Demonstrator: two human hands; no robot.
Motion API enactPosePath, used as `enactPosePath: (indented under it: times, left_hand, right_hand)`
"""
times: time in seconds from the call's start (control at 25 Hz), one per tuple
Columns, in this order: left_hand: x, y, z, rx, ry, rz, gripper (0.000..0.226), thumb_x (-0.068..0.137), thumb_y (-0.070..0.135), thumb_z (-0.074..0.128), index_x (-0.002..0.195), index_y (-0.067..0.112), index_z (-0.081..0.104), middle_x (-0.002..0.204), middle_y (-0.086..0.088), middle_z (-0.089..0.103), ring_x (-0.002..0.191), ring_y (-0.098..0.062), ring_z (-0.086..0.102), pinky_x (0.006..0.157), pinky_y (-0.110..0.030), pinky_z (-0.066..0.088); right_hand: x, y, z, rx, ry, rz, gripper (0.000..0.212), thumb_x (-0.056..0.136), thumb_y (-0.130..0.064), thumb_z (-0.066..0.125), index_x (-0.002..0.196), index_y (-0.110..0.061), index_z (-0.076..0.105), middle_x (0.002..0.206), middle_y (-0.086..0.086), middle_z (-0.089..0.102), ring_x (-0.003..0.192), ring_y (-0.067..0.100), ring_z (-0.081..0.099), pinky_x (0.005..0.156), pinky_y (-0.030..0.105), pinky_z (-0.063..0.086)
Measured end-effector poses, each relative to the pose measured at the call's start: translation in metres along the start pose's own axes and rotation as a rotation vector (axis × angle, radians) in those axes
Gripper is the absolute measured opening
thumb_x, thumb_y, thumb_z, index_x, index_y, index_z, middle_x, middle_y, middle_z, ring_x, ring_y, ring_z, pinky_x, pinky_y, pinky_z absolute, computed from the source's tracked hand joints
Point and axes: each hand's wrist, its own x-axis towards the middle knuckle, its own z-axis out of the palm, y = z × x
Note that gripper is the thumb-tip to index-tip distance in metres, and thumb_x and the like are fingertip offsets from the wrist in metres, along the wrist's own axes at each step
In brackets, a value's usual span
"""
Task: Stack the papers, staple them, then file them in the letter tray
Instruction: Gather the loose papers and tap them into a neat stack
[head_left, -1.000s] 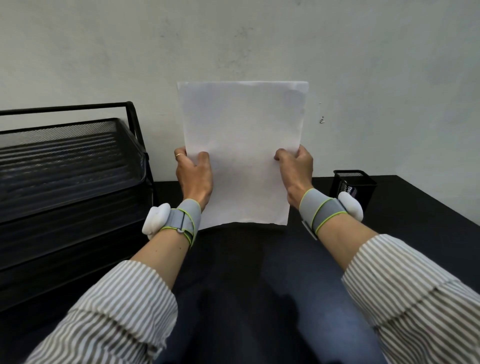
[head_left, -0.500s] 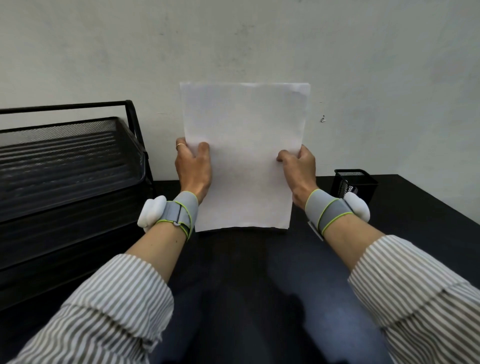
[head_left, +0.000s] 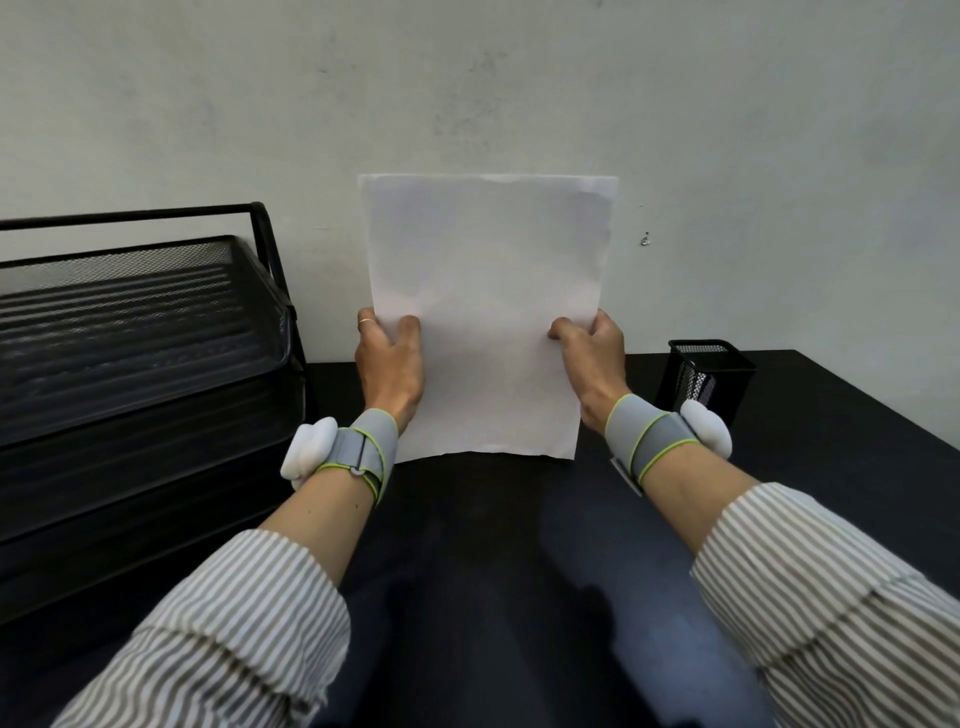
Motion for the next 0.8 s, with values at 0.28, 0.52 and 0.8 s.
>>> enactPosePath:
  times: [0.28, 0.52, 0.8]
  left_hand:
    - [0.004, 0.001, -0.001, -0.005, 0.000, 0.011, 0.013, 0.089, 0.019, 0.047, 0.100, 0.012, 0.046, 0.098, -0.004, 0.056, 0.086, -0.023, 0.052, 0.082, -0.032, 0.043]
    - [0.001, -0.012, -0.002, 0.038, 0.002, -0.010, 0.010, 0.089, 0.018, 0.047, 0.097, 0.012, 0.045, 0.098, -0.004, 0.056, 0.087, -0.022, 0.050, 0.084, -0.032, 0.042]
    - [0.007, -0.007, -0.006, 0.114, 0.003, -0.026, 0.021, 0.088, 0.020, 0.047, 0.104, 0.007, 0.051, 0.097, -0.003, 0.058, 0.085, -0.023, 0.052, 0.077, -0.026, 0.039]
  right_hand:
    - [0.001, 0.000, 0.003, 0.007, 0.005, -0.007, 0.011, 0.080, -0.013, 0.057, 0.074, -0.022, 0.055, 0.079, -0.002, 0.063, 0.082, 0.024, 0.062, 0.084, 0.043, 0.055]
    - [-0.001, 0.007, 0.002, -0.016, -0.002, 0.013, 0.011, 0.081, -0.013, 0.056, 0.075, -0.022, 0.055, 0.081, -0.002, 0.064, 0.084, 0.024, 0.062, 0.083, 0.040, 0.055]
    - [0.000, 0.002, 0.003, -0.088, -0.003, -0.028, 0.008, 0.082, -0.014, 0.055, 0.083, -0.022, 0.054, 0.088, -0.002, 0.063, 0.093, 0.028, 0.065, 0.084, 0.041, 0.055]
